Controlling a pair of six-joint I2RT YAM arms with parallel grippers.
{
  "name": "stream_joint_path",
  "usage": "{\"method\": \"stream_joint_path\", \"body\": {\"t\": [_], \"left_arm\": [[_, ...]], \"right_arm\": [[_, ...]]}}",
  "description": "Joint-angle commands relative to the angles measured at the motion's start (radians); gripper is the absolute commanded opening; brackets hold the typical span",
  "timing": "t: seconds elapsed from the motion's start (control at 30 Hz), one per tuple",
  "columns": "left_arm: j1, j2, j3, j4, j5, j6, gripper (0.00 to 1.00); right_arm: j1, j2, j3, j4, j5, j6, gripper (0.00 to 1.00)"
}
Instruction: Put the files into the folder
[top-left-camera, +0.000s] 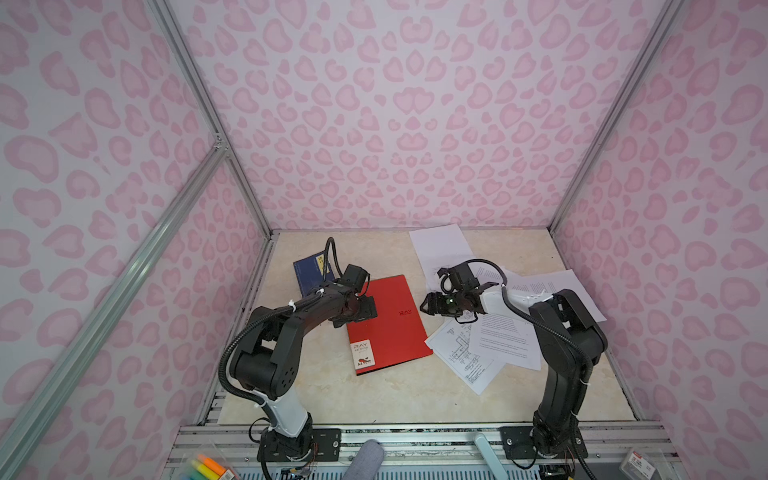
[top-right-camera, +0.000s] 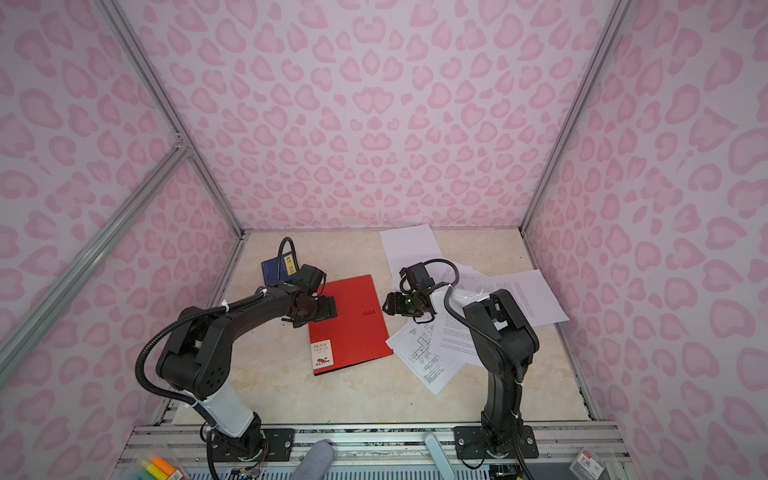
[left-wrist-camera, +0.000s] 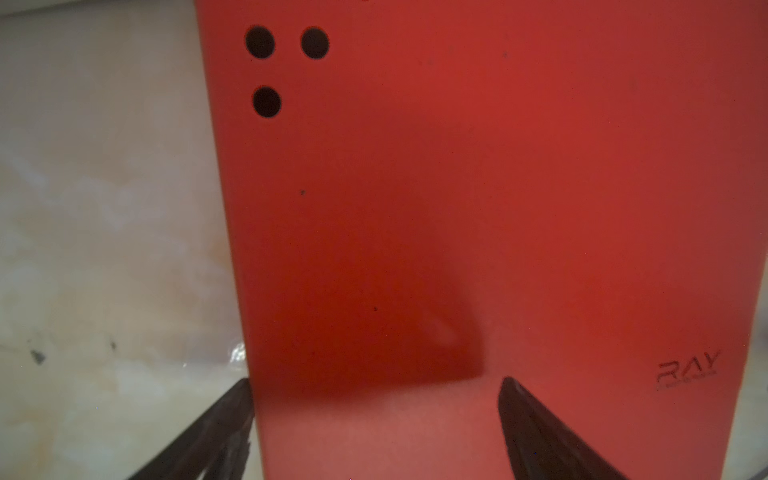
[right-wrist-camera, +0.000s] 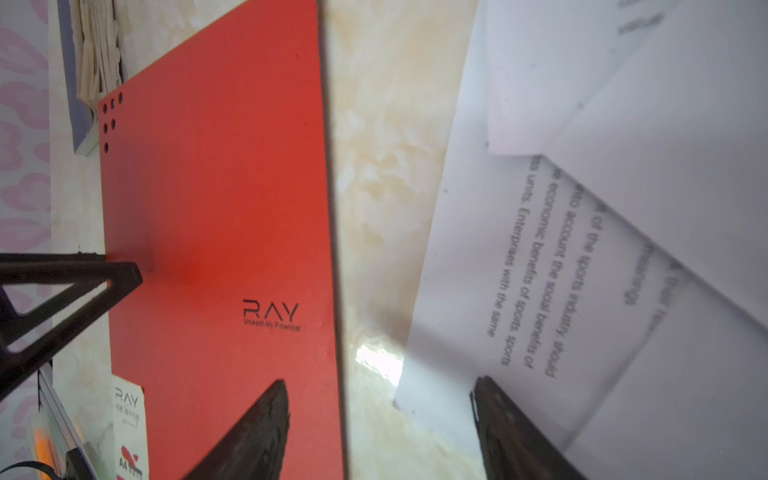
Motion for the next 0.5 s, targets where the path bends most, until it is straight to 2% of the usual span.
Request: {"method": "stream_joint_path", "body": {"t": [0.0,0.1,0.23,0.37,0.47], "left_arm": [[0.000,0.060,0.047,-0.015,-0.024,0.022,0.92],[0.001,0.106,0.092,-0.024,-0.022,0.030,0.92],[0.011,0.126,0.135,-0.030,-0.003,0.035,0.92],[0.061,0.124,0.118,0.018,0.086,0.028,0.93],[0.083,0.129,0.118,0.043,0.141,0.041,0.93]], "right_arm": [[-0.037,-0.023,-0.087,-0.158,0.025,0.023,0.72],[-0.087,-0.068,-0.162,-0.146,0.027,0.047,0.72],[-0.099,-0.098,-0.176,-0.162,0.037,0.043,0.72],[-0.027,-0.084,-0.040,-0.204,0.057,0.013,0.74],[0.019,-0.017,0.067,-0.174,0.009,0.026,0.74]]}}
